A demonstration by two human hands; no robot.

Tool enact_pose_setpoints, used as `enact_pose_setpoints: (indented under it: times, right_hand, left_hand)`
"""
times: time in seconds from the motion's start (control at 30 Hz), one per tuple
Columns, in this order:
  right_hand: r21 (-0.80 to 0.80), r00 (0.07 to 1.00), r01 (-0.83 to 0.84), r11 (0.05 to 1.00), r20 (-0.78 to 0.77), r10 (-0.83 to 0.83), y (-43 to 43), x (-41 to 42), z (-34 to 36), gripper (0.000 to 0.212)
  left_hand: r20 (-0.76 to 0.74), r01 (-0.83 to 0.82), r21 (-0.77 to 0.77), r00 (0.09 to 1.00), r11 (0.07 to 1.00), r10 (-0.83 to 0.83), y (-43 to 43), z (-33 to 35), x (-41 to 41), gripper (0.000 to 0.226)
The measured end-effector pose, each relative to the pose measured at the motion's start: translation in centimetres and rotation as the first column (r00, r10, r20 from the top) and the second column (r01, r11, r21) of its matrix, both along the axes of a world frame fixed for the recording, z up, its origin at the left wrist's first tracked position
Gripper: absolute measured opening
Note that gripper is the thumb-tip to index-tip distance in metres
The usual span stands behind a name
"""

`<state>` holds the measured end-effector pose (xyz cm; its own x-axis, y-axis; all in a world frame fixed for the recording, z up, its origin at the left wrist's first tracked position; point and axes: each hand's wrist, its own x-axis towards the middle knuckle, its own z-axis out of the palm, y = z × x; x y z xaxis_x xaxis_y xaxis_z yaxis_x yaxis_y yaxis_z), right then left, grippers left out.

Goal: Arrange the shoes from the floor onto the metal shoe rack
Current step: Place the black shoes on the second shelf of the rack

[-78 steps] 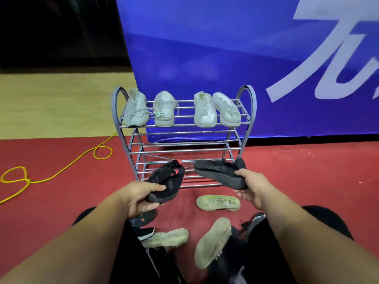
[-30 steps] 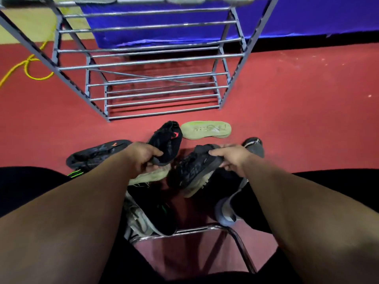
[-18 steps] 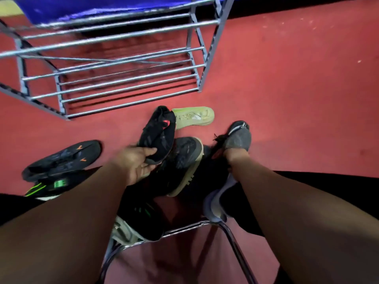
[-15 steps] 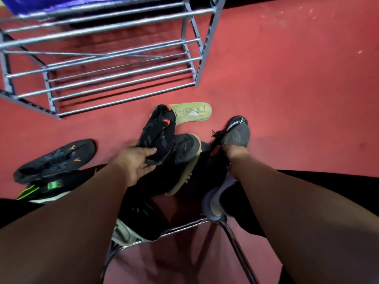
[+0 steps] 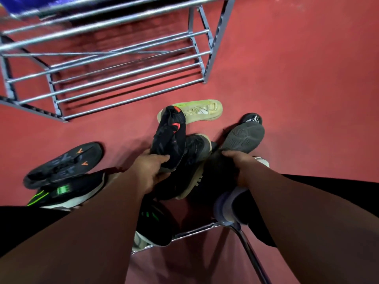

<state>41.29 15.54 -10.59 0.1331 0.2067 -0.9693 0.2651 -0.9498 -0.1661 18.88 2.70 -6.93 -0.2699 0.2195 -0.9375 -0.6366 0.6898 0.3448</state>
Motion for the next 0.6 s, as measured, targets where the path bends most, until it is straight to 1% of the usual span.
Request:
enact_pose_setpoints:
  times: [0.03,0.07,0.13,0.17,0.2,0.23,0.27,0.3,0.33,0.37,0.4,0.43,0.47,0.5,0.53,0.57,0.6]
  right_hand:
    - [0.014,1.0,0.002,1.0,0.004,-0.002,-0.2,-0.1,-0.1,0.034]
    - [0.031,1.0,0.013,0.999,0.0,-0.013,-0.3,0.0,-0.5,0.049]
    - [0.11,0.999,0.042,0.993,-0.016,-0.04,-0.4,0.6,-2.7,0.086]
    - [0.159,0.997,0.068,0.985,-0.033,-0.063,-0.5,0.7,-3.5,0.093]
    - [0.214,0.996,0.084,0.973,-0.03,-0.079,-0.5,0.3,-3.6,0.092]
    - [0.283,0.997,0.067,0.957,0.002,-0.071,-0.6,-0.5,-2.3,0.084]
    - [0.361,0.997,-0.005,0.933,0.069,-0.022,-0.5,-1.7,-0.3,0.075]
    - [0.415,0.984,-0.136,0.9,0.161,0.074,-0.5,-2.3,0.8,0.067]
    - [0.445,0.949,-0.29,0.847,0.246,0.196,-0.7,-2.8,1.6,0.064]
    - [0.473,0.894,-0.44,0.764,0.314,0.321,-0.9,-3.2,2.2,0.066]
    - [0.488,0.82,-0.573,0.659,0.354,0.451,-1.2,-3.5,2.5,0.071]
    - [0.484,0.727,-0.683,0.547,0.374,0.576,-1.5,-3.9,2.7,0.069]
    - [0.492,0.659,-0.737,0.463,0.369,0.656,-1.9,-4.1,2.9,0.06]
    - [0.523,0.67,-0.718,0.459,0.34,0.66,-2.2,-4.3,2.4,0.049]
    - [0.575,0.744,-0.643,0.505,0.315,0.589,-2.3,-4.7,2.3,0.042]
    - [0.607,0.833,-0.545,0.578,0.313,0.456,-2.3,-4.6,1.6,0.041]
    - [0.603,0.894,-0.447,0.66,0.323,0.31,-2.2,-4.2,0.8,0.043]
  left_hand:
    - [-0.009,0.003,-0.008,1.0,1.0,-0.003,0.1,0.0,0.1,0.035]
    - [-0.016,0.006,-0.016,1.0,1.0,-0.006,0.1,0.0,0.2,0.035]
    - [-0.025,0.016,-0.017,1.0,1.0,-0.016,0.1,0.1,0.4,0.034]
    - [-0.029,0.022,-0.016,0.999,1.0,-0.022,0.2,0.2,0.4,0.034]
    - [-0.033,0.03,-0.016,0.999,0.999,-0.031,0.2,0.2,0.4,0.033]
    - [-0.038,0.039,-0.018,0.998,0.999,-0.039,0.3,0.3,0.4,0.033]
    - [-0.042,0.044,-0.018,0.998,0.999,-0.045,0.3,0.3,0.3,0.033]
    - [-0.039,0.048,-0.017,0.998,0.999,-0.049,0.3,0.3,0.3,0.034]
    - [-0.034,0.048,-0.016,0.998,0.999,-0.049,0.3,0.3,0.4,0.035]
    - [-0.029,0.048,-0.018,0.998,0.999,-0.048,0.4,0.4,0.4,0.035]
    - [-0.026,0.047,-0.021,0.999,0.999,-0.048,0.4,0.3,0.4,0.035]
    - [-0.025,0.046,-0.026,0.999,0.999,-0.047,0.4,0.2,0.4,0.035]
    - [-0.024,0.044,-0.028,0.999,0.999,-0.045,0.4,0.2,0.5,0.035]
    - [-0.023,0.042,-0.027,0.999,0.999,-0.043,0.4,0.2,0.5,0.034]
    - [-0.023,0.038,-0.025,0.999,0.999,-0.039,0.4,0.1,0.5,0.034]
    - [-0.021,0.035,-0.022,0.999,0.999,-0.035,0.4,0.2,0.5,0.034]
    - [-0.015,0.03,-0.019,0.999,0.999,-0.03,0.5,0.2,0.5,0.034]
